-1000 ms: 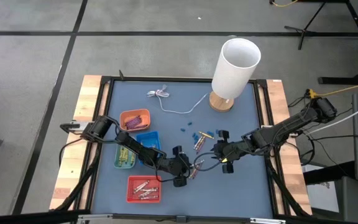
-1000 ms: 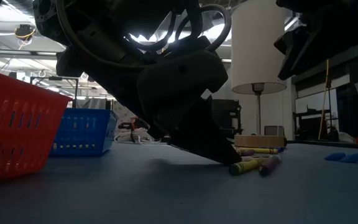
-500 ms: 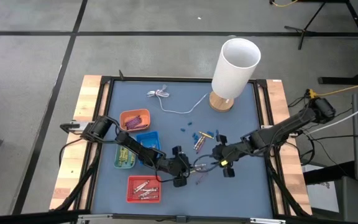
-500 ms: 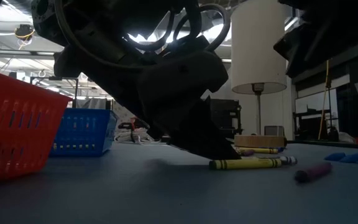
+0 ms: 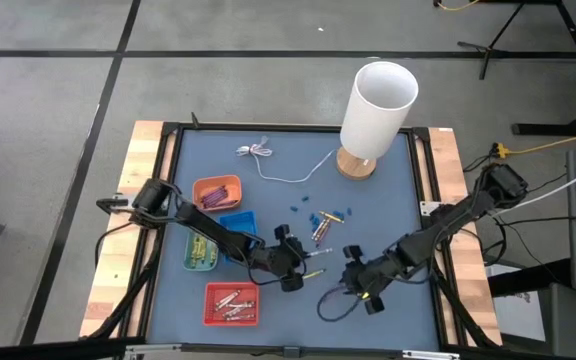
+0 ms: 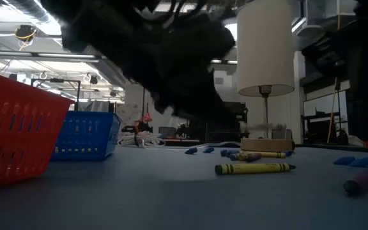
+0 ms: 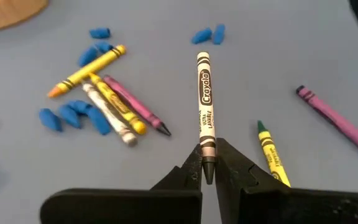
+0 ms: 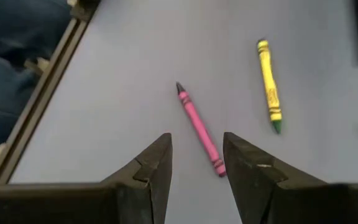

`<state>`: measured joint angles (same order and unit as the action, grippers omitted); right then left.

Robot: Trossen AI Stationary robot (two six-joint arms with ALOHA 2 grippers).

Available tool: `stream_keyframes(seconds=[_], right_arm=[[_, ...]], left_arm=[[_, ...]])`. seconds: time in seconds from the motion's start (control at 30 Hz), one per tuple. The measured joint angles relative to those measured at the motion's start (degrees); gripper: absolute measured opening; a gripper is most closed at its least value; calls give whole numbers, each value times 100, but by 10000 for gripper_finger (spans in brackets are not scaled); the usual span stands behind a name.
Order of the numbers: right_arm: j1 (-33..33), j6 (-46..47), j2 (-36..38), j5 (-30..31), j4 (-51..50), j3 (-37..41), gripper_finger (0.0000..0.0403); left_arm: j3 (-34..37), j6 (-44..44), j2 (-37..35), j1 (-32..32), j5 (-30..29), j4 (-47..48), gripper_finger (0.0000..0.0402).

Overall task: Sort crayons
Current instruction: Put the gray crayon into the orange basket

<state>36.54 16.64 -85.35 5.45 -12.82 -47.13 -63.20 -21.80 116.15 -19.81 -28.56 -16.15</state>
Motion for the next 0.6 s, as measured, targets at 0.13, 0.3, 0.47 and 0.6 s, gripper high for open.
stream_keyframes(seconds=[0.13,0.3,0.47,0.6], right_arm=[[63,2,-63,5,7,0,143],[56,1,-219,57,-14,0,143],[59,-33,-548,-52,124,0,143],[59,-39,-813,-53,346,0,143]], left_arm=[[-12,-2,-533,-2,41,720,5],[-10,-39,-1393,-139,218,1959,5],[-17,-204,-2319,-377,683,2848,5],[-20,-722,-2938,-720,1070,3541,5]])
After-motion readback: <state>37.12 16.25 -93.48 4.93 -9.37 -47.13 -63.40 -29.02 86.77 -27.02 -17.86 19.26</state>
